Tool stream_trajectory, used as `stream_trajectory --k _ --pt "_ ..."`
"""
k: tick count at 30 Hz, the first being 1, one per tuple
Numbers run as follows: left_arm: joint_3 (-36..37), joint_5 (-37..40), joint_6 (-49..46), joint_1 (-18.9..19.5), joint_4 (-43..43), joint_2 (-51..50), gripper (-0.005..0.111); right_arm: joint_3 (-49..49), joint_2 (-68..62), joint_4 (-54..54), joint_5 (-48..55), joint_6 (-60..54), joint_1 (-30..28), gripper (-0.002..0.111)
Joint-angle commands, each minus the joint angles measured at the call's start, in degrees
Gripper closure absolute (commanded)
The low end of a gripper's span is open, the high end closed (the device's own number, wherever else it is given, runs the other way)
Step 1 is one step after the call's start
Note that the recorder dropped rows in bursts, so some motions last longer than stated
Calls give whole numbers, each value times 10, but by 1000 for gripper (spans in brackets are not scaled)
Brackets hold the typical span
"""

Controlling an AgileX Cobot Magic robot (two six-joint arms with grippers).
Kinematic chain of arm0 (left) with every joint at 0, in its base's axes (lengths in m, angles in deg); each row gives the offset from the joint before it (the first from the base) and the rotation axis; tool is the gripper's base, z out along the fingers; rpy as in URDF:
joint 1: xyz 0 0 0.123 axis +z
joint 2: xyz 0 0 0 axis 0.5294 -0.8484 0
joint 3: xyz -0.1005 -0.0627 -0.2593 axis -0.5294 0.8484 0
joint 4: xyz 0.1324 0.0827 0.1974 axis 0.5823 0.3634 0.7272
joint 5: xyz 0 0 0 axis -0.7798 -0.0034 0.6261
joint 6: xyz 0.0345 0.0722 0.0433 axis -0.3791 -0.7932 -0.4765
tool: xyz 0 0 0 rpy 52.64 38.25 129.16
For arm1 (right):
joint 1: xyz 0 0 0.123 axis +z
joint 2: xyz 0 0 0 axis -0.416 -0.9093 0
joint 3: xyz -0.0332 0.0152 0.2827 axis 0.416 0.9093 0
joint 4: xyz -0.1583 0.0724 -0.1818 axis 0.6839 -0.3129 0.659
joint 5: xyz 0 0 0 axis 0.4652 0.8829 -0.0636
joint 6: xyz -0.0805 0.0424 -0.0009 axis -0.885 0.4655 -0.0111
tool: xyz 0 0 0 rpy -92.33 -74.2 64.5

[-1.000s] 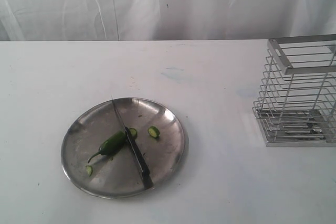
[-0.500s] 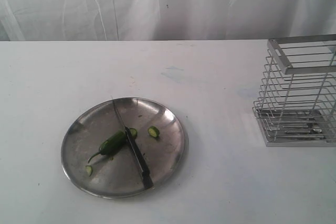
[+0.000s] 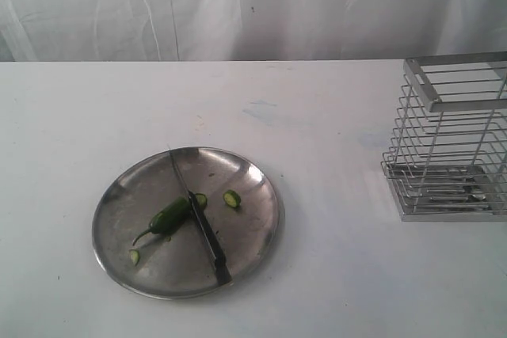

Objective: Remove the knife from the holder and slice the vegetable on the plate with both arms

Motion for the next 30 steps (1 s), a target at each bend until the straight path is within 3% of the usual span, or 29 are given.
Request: stream_trajectory --k 1,7,30 --pt "1 6 -14 0 -13 4 107 2 1 0 -5 -3 -3 108" --pt "1 -7 -134 0 -138 4 107 2 1 0 -5 -3 -3 108" --pt "1 -22 -158 0 -136 4 107 2 1 0 -5 -3 -3 108"
